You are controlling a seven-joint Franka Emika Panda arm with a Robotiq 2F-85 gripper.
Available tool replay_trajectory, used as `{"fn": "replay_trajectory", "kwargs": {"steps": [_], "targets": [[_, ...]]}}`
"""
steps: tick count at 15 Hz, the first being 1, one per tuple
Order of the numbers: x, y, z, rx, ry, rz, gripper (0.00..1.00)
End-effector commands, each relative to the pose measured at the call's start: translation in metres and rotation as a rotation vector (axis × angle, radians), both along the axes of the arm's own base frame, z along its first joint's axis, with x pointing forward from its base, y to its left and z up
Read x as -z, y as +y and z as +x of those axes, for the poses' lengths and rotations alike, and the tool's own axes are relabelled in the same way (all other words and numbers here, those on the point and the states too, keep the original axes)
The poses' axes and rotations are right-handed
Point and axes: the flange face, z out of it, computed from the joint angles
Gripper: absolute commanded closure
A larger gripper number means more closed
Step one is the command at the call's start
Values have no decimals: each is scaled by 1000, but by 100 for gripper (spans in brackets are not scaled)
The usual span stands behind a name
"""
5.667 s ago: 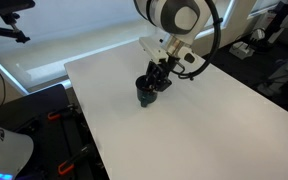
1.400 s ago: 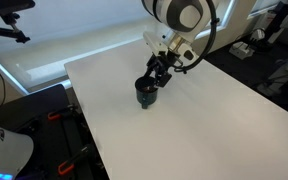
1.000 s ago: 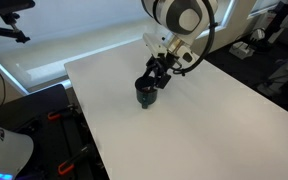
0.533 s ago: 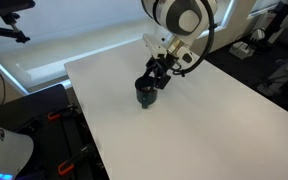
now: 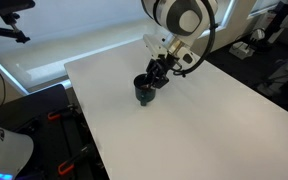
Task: Put the marker on the table
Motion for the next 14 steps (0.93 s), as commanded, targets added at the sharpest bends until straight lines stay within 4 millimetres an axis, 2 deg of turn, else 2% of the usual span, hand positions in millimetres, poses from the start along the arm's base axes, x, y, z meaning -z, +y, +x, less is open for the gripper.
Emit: {"fn": "replay_trajectory", "kwargs": {"steps": [1, 4, 9, 10, 14], "targets": [[-2, 0, -1, 4, 12, -11, 78], [-6, -2, 1, 6, 12, -13, 90], [-12, -3, 4, 1, -2, -15, 99], [-11, -3, 4, -2, -3, -14, 95], [-5, -2, 3, 6, 9, -23, 95]]}}
